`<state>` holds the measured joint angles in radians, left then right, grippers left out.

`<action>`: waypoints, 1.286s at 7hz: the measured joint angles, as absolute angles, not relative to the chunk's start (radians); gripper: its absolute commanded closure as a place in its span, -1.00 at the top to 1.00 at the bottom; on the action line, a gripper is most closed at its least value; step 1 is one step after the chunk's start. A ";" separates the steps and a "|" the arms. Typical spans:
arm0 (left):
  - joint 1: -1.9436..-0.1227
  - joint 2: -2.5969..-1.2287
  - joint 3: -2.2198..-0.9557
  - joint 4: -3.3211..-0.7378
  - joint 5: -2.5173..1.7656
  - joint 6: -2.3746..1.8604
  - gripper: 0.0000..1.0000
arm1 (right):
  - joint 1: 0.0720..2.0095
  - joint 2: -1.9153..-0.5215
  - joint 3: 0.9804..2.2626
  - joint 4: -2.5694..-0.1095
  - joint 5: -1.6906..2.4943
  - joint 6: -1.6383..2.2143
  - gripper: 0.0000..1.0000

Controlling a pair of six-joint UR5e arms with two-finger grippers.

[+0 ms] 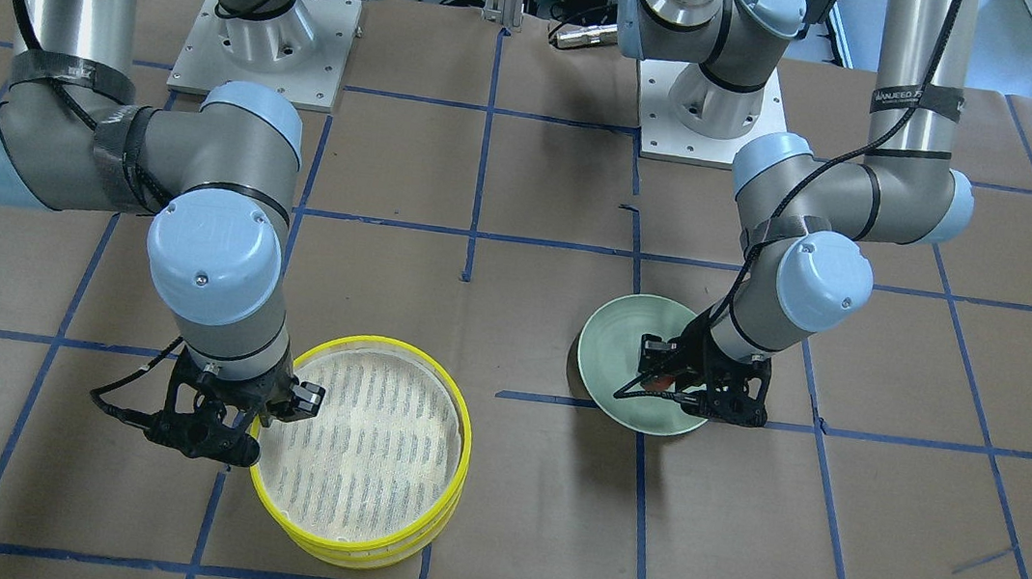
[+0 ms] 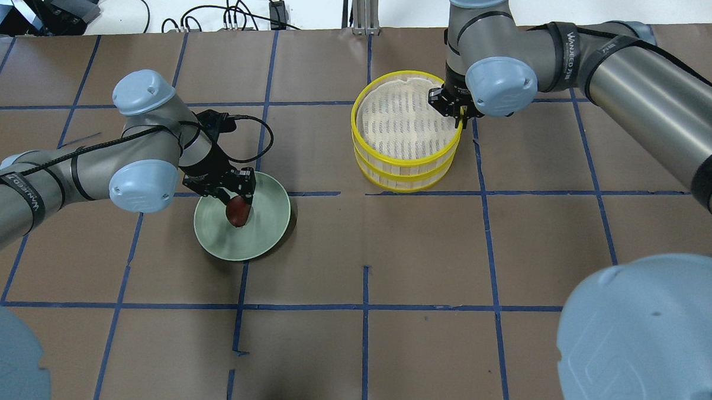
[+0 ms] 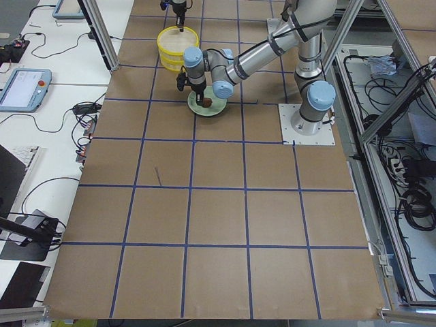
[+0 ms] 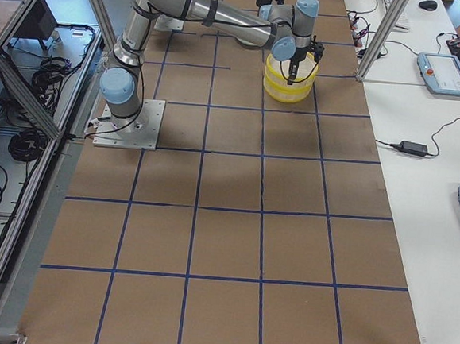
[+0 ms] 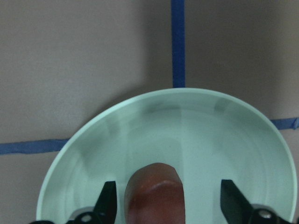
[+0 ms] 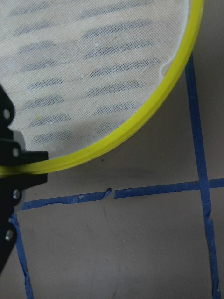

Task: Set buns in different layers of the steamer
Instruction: 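Grasp and lift the brown bun with left gripper while right releases steamer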

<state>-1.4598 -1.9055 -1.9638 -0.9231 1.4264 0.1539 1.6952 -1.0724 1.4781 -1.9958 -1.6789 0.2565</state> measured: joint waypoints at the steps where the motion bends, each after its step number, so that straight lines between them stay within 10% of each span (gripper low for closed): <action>1: -1.460 -1.905 -1.964 -0.898 1.426 0.154 -0.96 | 1.695 -1.072 1.483 -1.996 -1.678 0.258 0.99; 9: -1.688 -1.884 -1.632 -0.968 1.393 -0.294 -0.94 | 1.582 -1.462 1.435 -1.515 -1.503 0.211 1.00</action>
